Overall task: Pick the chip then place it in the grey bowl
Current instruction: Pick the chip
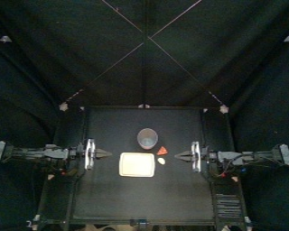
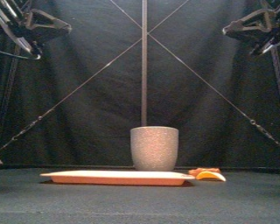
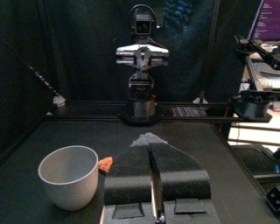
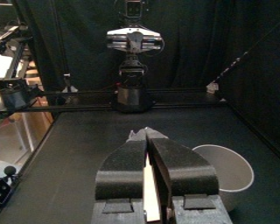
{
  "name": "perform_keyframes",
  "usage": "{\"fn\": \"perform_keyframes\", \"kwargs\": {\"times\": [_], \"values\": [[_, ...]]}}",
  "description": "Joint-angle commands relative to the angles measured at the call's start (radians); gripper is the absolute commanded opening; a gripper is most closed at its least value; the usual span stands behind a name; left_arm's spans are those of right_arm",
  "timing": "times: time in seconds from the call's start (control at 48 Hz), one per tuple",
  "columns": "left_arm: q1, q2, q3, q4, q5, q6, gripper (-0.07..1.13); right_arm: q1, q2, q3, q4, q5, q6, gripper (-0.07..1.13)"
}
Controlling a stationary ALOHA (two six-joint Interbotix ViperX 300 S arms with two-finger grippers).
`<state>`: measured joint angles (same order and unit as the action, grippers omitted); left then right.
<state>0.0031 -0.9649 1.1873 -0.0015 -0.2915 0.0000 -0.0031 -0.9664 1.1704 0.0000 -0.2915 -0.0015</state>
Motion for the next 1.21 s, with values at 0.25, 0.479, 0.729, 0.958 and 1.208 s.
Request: {"fn": "perform_keyframes", "kwargs": {"times": [0.25,0.479,0.729,0.958,1.208], "values": [[0.003,0.009,0.006,-0.008,-0.002,0.000,0.07,-0.028,0.273,-0.003,0.426,-0.002,0.195,0.11],[0.026,0.011,0.008,-0.002,-0.002,0.002,0.07,-0.048,0.492,-0.017,0.509,0.092,0.345,0.32],[0.057,0.011,0.041,-0.002,0.000,0.002,0.07,-0.126,0.683,-0.109,0.499,0.183,0.466,0.82],[0.060,0.011,0.063,-0.003,0.000,0.002,0.07,-0.183,0.802,-0.204,0.462,0.290,0.471,0.97],[0.060,0.009,0.074,-0.002,0.000,0.002,0.07,-0.190,0.904,-0.278,0.456,0.407,0.468,0.97]]}}
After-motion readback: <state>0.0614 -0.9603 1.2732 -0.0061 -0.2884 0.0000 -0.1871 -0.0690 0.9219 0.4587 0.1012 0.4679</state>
